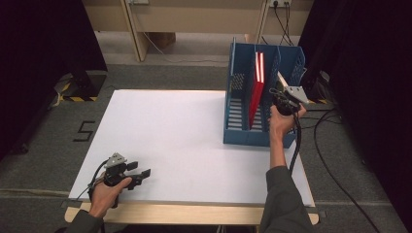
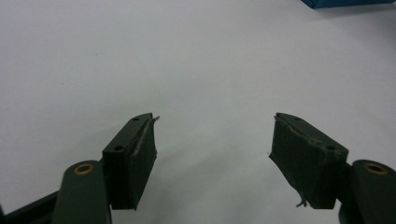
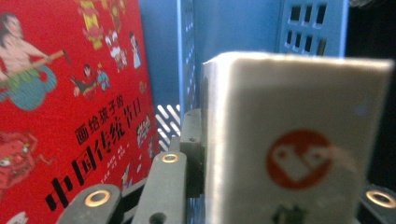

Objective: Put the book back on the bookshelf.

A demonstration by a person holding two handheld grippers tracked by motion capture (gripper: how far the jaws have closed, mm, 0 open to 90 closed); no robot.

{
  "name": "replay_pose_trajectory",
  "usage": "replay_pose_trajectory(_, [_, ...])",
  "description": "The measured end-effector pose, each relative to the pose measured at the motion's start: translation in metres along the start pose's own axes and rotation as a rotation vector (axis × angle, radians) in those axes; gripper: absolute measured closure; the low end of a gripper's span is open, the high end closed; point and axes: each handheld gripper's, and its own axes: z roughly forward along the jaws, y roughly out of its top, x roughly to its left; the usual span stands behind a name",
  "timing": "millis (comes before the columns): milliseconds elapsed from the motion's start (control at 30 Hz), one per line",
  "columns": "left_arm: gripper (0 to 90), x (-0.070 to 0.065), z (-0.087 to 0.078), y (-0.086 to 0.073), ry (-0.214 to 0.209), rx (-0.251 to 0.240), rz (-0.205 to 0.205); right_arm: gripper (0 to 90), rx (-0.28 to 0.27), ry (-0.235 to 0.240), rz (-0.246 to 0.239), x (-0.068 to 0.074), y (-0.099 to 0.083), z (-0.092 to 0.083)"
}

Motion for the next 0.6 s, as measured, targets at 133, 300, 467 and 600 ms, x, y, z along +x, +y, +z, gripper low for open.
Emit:
replay_pose_trajectory(133, [30.1,0.000,0.000,0.000,-0.001,-0.001,0.000,75.6,0.015,-0.006,-0.009,0.001,-0.004,0.005])
replay_pose_trajectory(300, [30.2,0.000,0.000,0.000,-0.002,0.001,0.001,75.5,0.044,-0.010,0.007,0.000,-0.008,0.009])
replay_pose_trajectory(467, [30.2,-0.001,0.000,0.000,-0.002,0.001,0.001,75.4,0.057,-0.009,-0.015,0.000,-0.008,0.010])
replay_pose_trajectory(600, [30.3,-0.001,0.000,0.000,-0.003,0.002,0.003,75.3,0.087,-0.006,-0.002,0.000,-0.011,0.012])
